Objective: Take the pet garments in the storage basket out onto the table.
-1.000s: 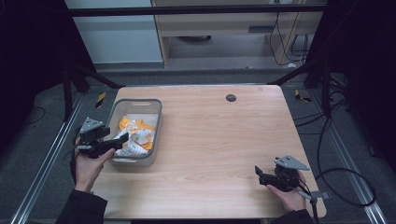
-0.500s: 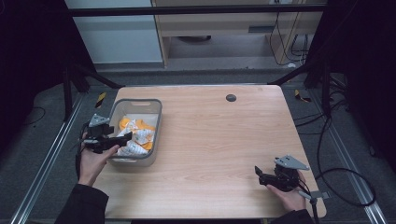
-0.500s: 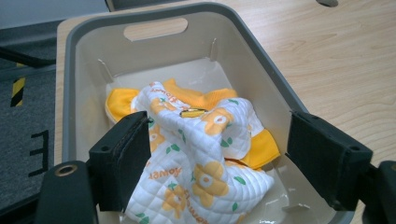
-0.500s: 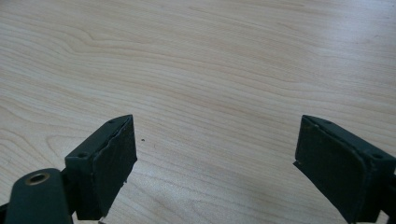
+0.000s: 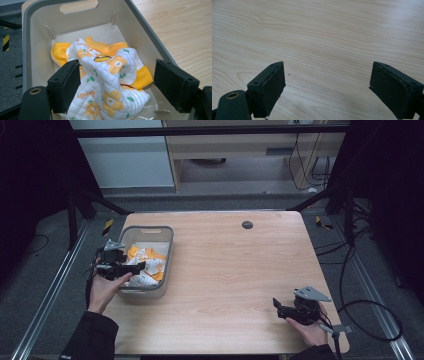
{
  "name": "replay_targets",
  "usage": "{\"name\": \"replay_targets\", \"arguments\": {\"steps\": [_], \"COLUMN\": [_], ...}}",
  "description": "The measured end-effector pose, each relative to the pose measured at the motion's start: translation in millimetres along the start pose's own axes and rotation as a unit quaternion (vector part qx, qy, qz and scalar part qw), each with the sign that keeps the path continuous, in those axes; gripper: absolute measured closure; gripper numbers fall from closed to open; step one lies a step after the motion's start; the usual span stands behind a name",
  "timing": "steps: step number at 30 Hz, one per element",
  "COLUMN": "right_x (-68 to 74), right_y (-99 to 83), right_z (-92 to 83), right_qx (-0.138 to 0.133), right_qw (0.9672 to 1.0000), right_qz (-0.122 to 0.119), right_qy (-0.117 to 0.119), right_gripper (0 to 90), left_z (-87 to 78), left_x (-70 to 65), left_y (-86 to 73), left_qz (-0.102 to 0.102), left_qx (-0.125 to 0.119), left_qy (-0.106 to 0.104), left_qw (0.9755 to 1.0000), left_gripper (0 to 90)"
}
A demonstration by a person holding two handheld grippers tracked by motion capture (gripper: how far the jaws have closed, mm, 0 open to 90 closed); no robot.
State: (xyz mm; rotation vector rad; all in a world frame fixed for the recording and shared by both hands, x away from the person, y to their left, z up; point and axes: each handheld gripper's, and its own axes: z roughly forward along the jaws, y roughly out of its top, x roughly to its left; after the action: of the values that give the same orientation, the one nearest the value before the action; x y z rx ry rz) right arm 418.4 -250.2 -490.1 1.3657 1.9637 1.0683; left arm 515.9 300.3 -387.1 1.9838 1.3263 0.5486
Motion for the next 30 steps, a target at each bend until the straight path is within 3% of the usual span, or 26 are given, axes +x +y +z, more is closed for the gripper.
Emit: {"name": "replay_targets", "arguments": {"steps": [11, 30], "right_x": [0.4, 0.8], "right_y": [-0.1, -0.4], "right_z": [0.7, 1.5], "right_qx": [0.005, 0.011], "right_qw": [1.0000, 0.9999], "right_qz": [0.003, 0.003], "right_qy": [0.002, 0.007], "right_gripper": [12.9, 12.9], "left_z": [8.4, 22.8], "left_x": [5.9, 3.8], "left_y": [0.6, 7.3], "left_qz": [-0.003, 0.014], "left_qx": [0.022, 0.069], "left_qy": [0.001, 0.008], "left_qw": [0.9998, 0.9975], "left_gripper": [22.0, 27.4]}}
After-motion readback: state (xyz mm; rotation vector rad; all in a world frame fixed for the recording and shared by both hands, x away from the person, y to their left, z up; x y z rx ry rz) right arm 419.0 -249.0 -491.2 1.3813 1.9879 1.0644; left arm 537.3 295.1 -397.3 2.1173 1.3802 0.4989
